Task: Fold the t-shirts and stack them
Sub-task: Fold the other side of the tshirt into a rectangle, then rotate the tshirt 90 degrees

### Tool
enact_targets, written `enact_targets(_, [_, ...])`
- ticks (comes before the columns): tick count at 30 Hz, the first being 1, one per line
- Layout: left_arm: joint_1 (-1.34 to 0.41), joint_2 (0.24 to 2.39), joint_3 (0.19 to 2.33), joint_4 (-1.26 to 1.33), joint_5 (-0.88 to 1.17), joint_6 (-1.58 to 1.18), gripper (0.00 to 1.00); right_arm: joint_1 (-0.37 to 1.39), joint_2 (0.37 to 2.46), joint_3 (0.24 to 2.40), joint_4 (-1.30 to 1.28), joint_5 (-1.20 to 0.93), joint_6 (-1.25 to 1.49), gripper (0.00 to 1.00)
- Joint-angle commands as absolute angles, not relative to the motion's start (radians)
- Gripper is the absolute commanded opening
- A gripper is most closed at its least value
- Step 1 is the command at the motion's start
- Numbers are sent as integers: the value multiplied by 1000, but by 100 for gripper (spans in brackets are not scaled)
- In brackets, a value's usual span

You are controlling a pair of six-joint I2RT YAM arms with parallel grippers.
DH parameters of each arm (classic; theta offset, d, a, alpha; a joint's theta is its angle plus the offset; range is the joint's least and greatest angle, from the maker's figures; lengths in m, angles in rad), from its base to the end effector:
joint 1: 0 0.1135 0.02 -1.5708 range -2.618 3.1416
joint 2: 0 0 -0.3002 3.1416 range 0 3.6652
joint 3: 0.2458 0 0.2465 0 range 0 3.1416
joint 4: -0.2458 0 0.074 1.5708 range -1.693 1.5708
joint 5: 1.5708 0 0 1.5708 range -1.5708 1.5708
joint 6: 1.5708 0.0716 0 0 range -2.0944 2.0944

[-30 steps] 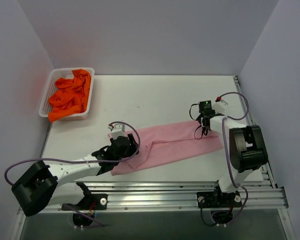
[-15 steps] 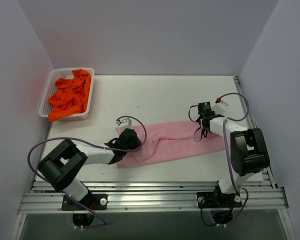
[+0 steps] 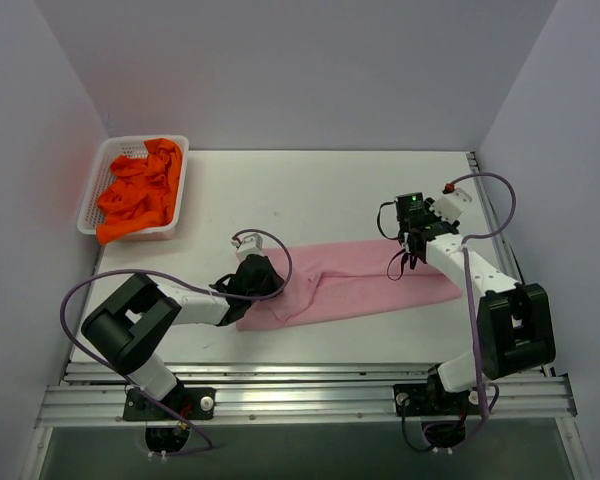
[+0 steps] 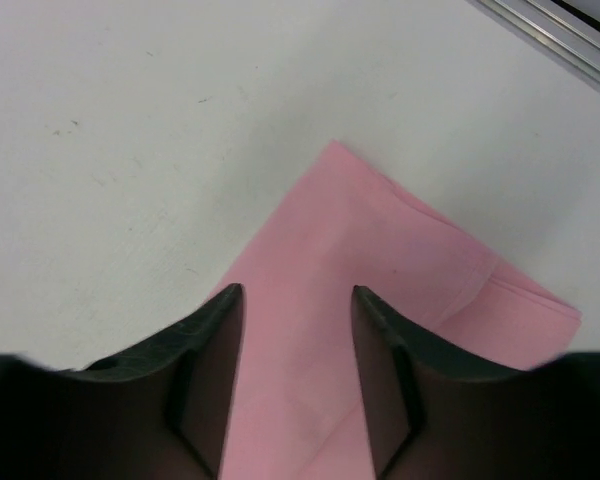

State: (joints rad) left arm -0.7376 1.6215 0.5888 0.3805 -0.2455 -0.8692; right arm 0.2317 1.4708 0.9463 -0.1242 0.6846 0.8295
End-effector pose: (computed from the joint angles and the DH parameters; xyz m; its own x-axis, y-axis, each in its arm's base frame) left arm 0.2509 -0.2045 0.1517 -0.6790 -0.3841 -0.6256 -0.0143 0.8590 -0.5118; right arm 0.3318 0.0318 0.2662 -0.1665 0.5478 -0.8199 0.6448 0.6896 0.3298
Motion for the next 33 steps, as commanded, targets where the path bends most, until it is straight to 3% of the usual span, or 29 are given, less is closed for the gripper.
enact_targets(1, [-719,1666,592,356,-222,-861,21,241,1466,954,-127,706,816,38])
enact_targets(5, [-692,1689,612,348,-203,-854,19,242,1551,931,-62,614,807,5])
enact_targets(6, [-683,1693,620,347,-198,-854,18,241,1572,922,-29,598,807,0])
enact_targets(13, [-617,1706,664,305,-169,-844,16,245,1775,954,62,544,802,0])
enact_targets(19, [-542,1719,774,207,-163,-824,15,250,1789,943,66,471,818,0])
enact_targets(21, [-499,1790,970,119,-135,-789,15,265,1772,861,127,407,831,0])
enact_targets(24, [-468,1874,1069,62,-107,-770,14,293,1753,815,138,397,847,0])
enact_targets(33, [-385,2192,1687,-251,-15,-701,13,452,1623,675,114,416,932,0])
